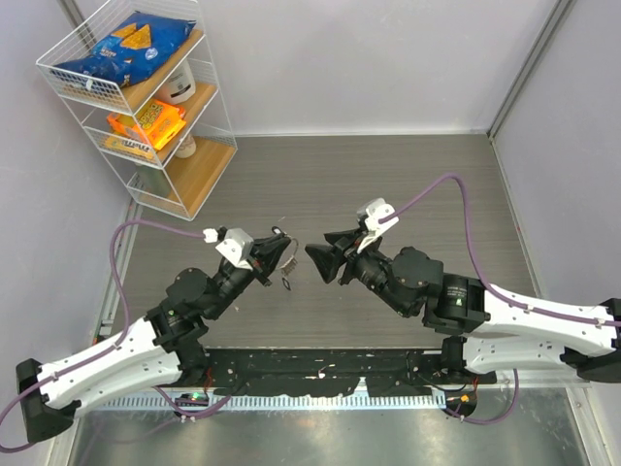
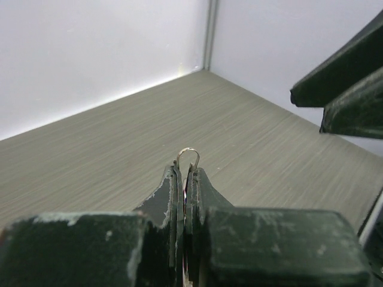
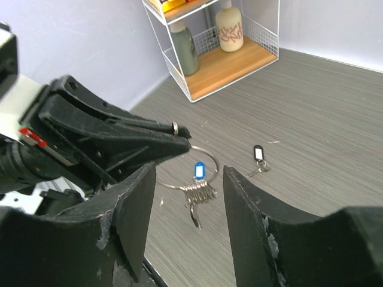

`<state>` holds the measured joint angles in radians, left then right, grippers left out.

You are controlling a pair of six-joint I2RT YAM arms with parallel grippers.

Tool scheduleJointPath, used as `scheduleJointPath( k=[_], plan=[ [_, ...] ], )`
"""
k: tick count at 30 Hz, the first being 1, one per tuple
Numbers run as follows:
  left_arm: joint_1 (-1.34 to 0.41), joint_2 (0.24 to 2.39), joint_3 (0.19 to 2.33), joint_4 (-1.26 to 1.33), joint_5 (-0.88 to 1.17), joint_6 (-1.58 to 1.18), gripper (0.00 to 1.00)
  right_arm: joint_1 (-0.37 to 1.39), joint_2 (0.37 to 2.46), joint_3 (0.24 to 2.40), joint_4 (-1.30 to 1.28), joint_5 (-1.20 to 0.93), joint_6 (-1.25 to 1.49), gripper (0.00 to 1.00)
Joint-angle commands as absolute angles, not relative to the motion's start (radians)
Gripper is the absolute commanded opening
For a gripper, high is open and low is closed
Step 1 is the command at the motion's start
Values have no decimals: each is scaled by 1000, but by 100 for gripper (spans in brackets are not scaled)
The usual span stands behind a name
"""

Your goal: Put the keys on the keyring

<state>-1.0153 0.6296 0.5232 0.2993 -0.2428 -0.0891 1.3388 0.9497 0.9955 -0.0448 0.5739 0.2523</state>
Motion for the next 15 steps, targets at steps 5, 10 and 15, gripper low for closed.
scheduleJointPath(
  k=[5, 10, 15],
  plan=[
    [-1026, 568, 516, 321, -301, 29, 0, 1341, 1017, 1087, -95, 555, 181, 51],
    [-1026, 522, 489, 305, -149, 52, 0, 1325, 1029, 1158, -167, 454, 160, 42],
    [-1029, 463, 471, 272, -49, 67, 0, 1286, 1012, 1212, -267, 321, 219, 39]
  ],
)
